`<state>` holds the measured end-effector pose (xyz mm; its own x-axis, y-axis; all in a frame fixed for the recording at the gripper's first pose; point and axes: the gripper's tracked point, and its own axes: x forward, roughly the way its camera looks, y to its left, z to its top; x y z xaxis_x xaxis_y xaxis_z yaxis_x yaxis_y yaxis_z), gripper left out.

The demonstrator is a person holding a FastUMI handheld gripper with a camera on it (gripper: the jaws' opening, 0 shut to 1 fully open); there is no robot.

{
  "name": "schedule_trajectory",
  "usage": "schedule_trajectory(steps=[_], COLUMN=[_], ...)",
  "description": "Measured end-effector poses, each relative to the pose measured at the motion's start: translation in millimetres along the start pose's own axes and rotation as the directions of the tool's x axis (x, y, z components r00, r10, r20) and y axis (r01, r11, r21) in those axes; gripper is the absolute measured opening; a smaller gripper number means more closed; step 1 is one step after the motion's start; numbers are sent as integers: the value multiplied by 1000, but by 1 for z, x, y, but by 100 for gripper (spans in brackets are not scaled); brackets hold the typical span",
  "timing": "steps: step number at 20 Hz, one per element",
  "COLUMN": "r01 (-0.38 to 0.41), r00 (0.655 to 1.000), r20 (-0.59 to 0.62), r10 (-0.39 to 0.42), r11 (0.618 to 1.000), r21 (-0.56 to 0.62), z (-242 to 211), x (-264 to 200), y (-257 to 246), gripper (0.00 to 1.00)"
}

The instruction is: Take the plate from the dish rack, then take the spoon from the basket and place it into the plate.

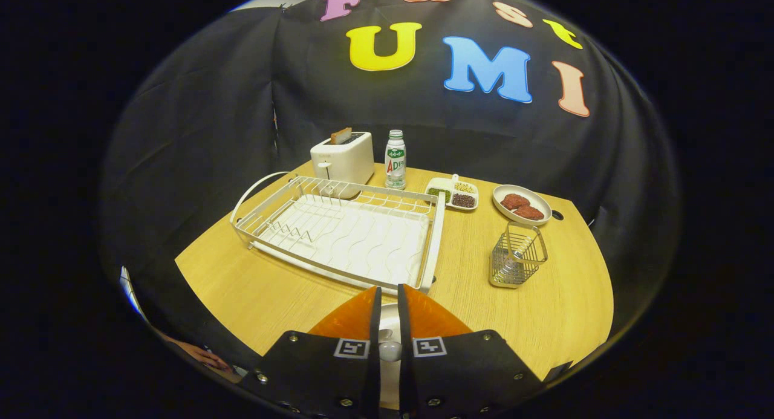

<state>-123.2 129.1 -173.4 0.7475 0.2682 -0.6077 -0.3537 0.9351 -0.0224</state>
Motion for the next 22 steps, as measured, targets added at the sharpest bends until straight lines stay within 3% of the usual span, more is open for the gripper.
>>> schedule_trajectory(steps=[15, 20, 22], r01=[-61, 19, 43], r00=[997, 997, 990], r20=[-40, 75, 138], r10=[58, -14, -36], r11=[995, 997, 998], r21=[-77, -74, -50], z=[-6, 26, 45], x=[19, 0, -15], y=[6, -27, -44], gripper=[18, 43, 43])
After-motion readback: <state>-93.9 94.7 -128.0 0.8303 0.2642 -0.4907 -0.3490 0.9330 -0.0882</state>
